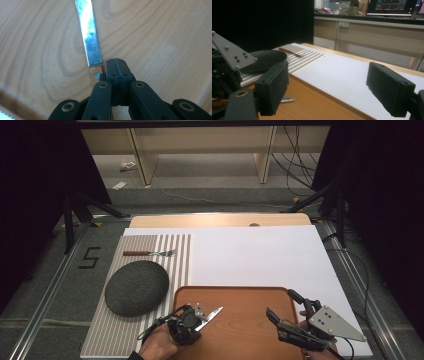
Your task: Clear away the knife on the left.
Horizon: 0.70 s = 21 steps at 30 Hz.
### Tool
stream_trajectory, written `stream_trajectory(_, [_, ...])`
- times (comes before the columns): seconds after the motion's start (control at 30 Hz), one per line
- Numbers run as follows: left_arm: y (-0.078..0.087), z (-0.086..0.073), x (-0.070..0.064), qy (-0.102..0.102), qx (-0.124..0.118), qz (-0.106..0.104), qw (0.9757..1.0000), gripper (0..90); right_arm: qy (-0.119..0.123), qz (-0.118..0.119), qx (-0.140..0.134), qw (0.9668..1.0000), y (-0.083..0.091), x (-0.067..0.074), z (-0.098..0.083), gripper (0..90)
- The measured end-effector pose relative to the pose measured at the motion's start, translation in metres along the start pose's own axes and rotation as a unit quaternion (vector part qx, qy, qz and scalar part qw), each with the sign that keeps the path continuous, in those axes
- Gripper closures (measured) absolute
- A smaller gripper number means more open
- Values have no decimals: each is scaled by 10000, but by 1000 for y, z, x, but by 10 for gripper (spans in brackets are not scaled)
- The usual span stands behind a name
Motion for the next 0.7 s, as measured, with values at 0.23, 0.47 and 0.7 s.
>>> stream_trajectory(0.23, [1, 3, 9, 105, -110, 145, 9998, 895, 0, 2, 11, 10000, 0, 0, 0, 192])
stream_trajectory(0.47, [3, 2, 25, 304, -184, 390, 9986, 895, 25, 11, 20, 10000, 0, 0, 0, 192])
stream_trajectory(0.7, [4, 0, 34, 455, -194, 485, 9976, 896, 26, 11, 21, 10000, 0, 0, 0, 192])
Point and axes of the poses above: each handheld gripper's, and its own axes: y roughly backward along the jaws, z roughly out of its top, x roughly to its left, the point moved 4 cm from there along -y, roughly forward along the jaws, and after that the axes turned 4 degrees about -x, right-handed, at the moved point
